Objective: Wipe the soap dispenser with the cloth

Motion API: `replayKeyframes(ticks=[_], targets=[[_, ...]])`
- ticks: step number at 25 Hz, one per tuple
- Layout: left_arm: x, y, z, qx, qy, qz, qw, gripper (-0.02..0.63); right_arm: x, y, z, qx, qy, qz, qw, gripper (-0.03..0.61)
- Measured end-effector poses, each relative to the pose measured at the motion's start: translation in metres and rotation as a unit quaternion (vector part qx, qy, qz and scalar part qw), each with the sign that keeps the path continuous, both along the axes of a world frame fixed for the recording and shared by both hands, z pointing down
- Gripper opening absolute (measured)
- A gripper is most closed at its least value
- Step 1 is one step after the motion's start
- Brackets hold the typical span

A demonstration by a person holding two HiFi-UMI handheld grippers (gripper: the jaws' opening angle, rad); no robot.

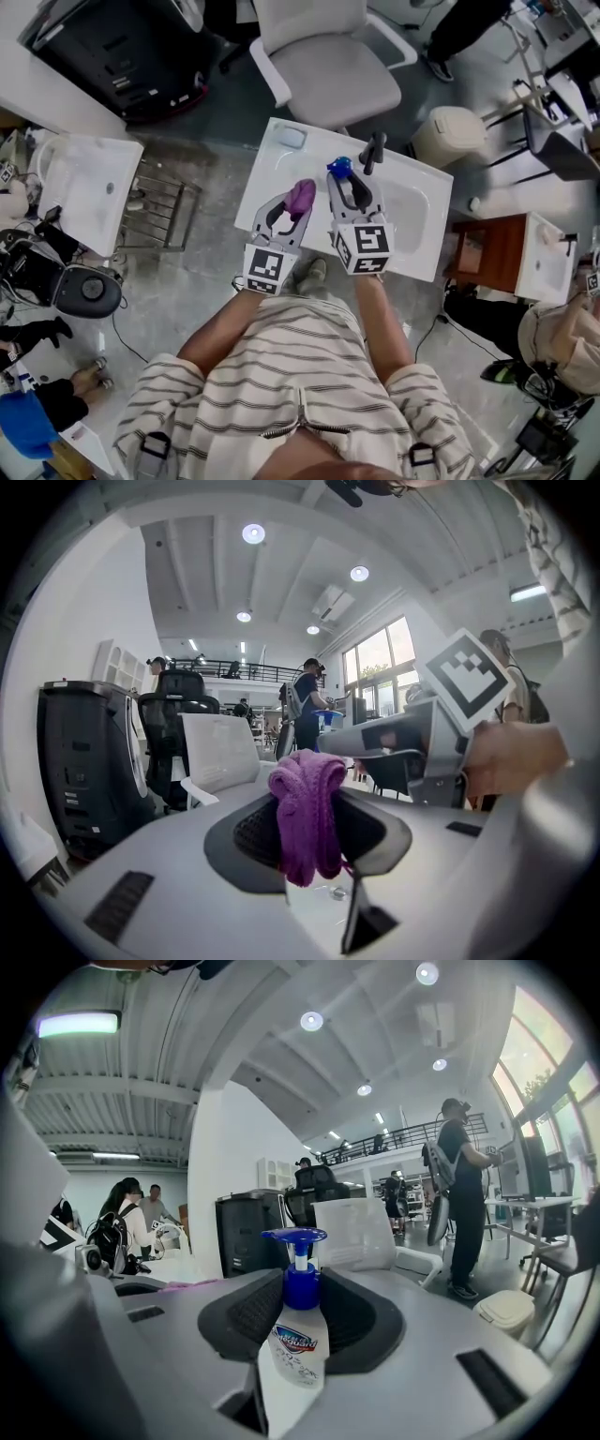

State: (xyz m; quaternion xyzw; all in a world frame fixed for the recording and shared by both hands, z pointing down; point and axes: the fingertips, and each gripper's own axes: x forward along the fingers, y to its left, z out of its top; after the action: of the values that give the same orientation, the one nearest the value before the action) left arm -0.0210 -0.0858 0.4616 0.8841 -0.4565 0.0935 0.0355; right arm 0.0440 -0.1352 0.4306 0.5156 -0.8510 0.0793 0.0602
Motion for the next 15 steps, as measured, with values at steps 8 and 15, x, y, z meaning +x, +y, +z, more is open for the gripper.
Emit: replayKeyframes(ticks=[8,15], targets=[[0.003,0.009,-0.005,0.006,0.000,0.015,0.9999,0.132,-0.006,0.017,-0.008,0.007,0.005,-0.005,1.000,0.130],[0.006,0.014,-0.006,0.013,-0.001,0.017,0.9998,0.130,-0.010,0.021,-0.012,0.010,0.007,-0.005,1.000,0.130]])
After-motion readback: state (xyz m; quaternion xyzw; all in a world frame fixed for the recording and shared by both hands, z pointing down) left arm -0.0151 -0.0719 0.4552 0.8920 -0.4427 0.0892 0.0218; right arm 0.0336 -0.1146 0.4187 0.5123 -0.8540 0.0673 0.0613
